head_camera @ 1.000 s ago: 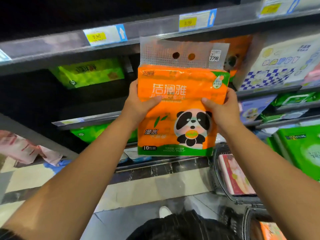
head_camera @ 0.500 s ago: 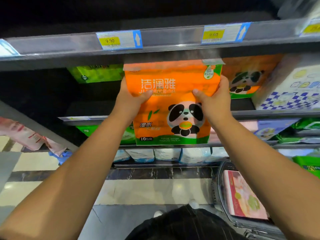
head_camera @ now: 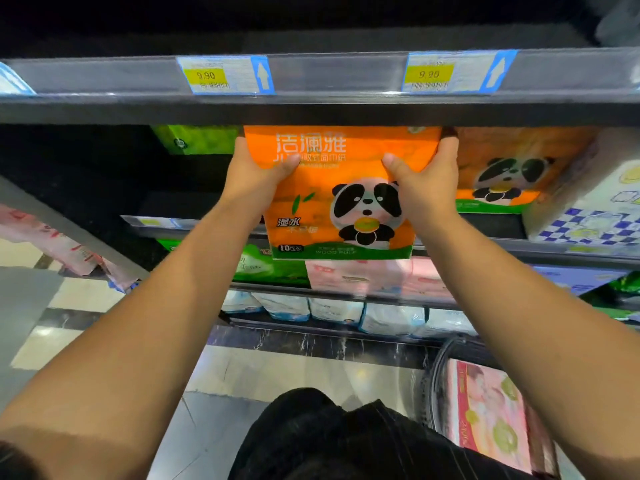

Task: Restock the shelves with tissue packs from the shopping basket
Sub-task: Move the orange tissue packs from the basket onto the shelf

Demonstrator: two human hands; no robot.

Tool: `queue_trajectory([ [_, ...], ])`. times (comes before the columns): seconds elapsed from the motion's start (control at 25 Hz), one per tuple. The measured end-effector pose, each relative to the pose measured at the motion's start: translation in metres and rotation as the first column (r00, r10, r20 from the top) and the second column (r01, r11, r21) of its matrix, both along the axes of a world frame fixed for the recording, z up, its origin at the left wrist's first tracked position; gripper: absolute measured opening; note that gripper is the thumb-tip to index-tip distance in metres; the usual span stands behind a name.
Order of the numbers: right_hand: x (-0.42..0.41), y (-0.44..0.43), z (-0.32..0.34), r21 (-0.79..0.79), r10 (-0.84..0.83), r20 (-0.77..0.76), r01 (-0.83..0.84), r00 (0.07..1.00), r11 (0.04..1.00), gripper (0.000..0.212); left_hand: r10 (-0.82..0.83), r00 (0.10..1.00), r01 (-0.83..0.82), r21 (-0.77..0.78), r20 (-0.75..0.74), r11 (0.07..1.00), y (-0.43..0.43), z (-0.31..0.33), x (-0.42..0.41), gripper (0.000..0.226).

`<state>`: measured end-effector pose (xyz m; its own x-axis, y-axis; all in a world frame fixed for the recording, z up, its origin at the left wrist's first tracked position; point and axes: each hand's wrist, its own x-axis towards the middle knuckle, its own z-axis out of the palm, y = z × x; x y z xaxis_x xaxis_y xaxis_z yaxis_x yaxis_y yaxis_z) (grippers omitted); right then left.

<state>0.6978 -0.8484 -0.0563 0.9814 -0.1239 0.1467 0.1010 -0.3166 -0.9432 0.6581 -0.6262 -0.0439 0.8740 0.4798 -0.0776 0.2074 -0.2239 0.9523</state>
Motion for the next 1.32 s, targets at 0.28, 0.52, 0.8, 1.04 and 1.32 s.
queue_trajectory([
  [0.28,-0.005,0.004,-0.011,0.03,-0.009,0.07,0.007,0.998,1.0,0.052,-0.017,0.999,0.018,-0.022,0.035,1.0,0.007,-0.009,-0.001,0.057],
  [0.52,-0.012,-0.006,-0.039,-0.042,0.153,-0.026,-0.154,0.988,0.987,0.097,-0.143,0.98,0.148,-0.031,0.14,0.988,0.017,-0.027,-0.01,0.061],
  [0.8,-0.028,0.002,-0.047,0.016,0.058,-0.099,-0.057,0.993,0.998,0.09,-0.088,0.987,0.096,-0.056,0.137,0.994,0.019,-0.027,-0.003,0.074],
  [1.04,-0.026,0.014,-0.048,-0.012,0.051,-0.058,-0.051,0.997,0.999,0.085,-0.128,0.992,0.13,-0.128,0.022,0.983,0.031,-0.056,-0.025,0.089],
  [1.32,-0.017,0.029,-0.048,0.028,0.049,-0.068,-0.047,0.996,0.998,0.082,-0.153,0.987,0.156,-0.069,0.052,0.985,0.046,-0.045,-0.015,0.073],
])
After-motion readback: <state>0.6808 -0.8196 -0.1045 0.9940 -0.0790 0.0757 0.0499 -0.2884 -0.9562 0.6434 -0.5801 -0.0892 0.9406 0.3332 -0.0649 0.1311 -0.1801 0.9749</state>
